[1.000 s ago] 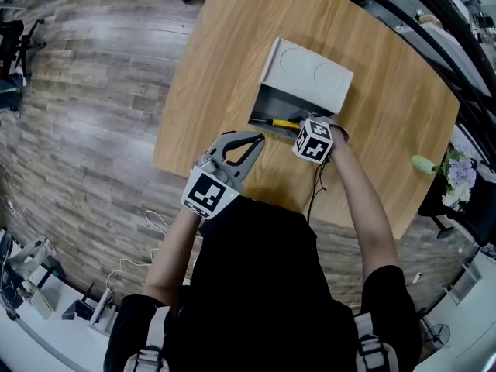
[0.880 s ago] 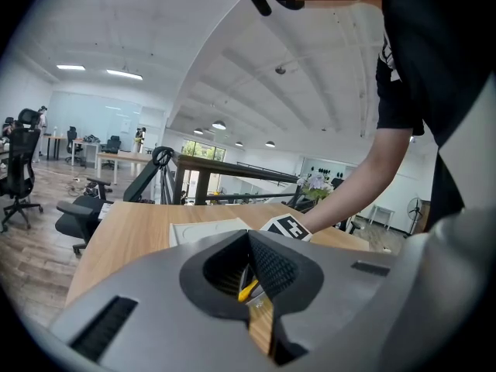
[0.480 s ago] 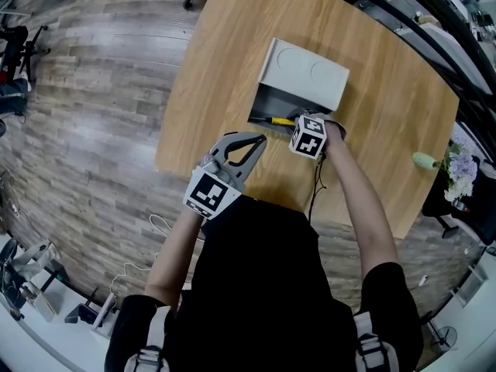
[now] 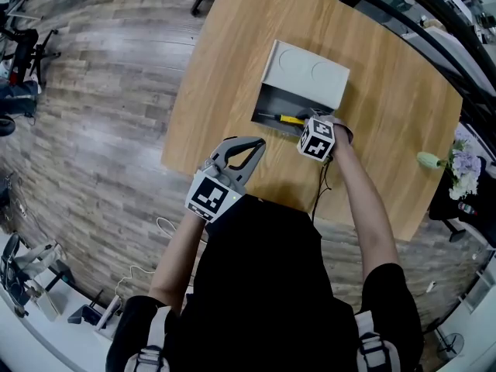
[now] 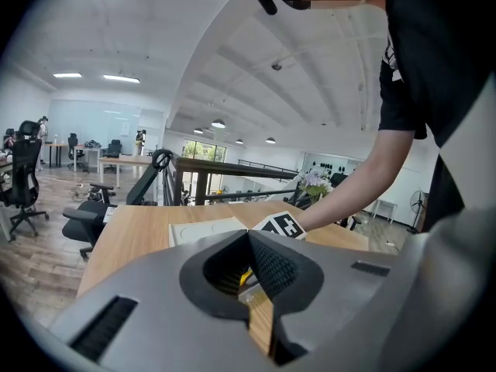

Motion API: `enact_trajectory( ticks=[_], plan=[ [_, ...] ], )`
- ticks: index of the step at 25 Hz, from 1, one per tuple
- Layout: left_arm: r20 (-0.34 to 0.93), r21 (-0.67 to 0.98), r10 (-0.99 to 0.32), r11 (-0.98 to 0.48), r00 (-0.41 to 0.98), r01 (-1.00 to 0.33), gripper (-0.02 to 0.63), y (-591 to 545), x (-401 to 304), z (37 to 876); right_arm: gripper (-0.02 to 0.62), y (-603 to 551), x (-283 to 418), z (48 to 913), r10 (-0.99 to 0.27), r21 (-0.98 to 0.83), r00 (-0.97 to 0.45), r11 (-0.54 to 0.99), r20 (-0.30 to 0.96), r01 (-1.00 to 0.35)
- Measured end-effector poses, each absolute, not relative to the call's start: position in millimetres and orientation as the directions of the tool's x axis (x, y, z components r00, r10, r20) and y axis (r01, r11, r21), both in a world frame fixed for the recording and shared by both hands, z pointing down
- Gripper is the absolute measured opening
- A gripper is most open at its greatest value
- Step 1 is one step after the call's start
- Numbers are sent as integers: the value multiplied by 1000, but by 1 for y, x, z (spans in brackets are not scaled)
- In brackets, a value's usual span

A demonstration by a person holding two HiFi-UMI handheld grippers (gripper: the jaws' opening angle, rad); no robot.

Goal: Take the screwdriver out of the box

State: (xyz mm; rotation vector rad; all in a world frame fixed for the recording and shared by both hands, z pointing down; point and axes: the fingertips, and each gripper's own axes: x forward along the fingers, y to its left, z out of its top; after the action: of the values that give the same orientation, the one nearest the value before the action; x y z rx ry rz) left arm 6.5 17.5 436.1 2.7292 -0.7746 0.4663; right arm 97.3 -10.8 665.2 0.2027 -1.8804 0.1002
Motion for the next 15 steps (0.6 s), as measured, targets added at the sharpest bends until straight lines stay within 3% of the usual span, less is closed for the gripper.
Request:
enact_trajectory(
  ticks=[15],
  plan=[
    [364, 136, -472, -826, 803, -547, 21, 31, 16, 417, 86, 2, 106, 619, -287, 148, -398, 927, 871, -344]
  ],
)
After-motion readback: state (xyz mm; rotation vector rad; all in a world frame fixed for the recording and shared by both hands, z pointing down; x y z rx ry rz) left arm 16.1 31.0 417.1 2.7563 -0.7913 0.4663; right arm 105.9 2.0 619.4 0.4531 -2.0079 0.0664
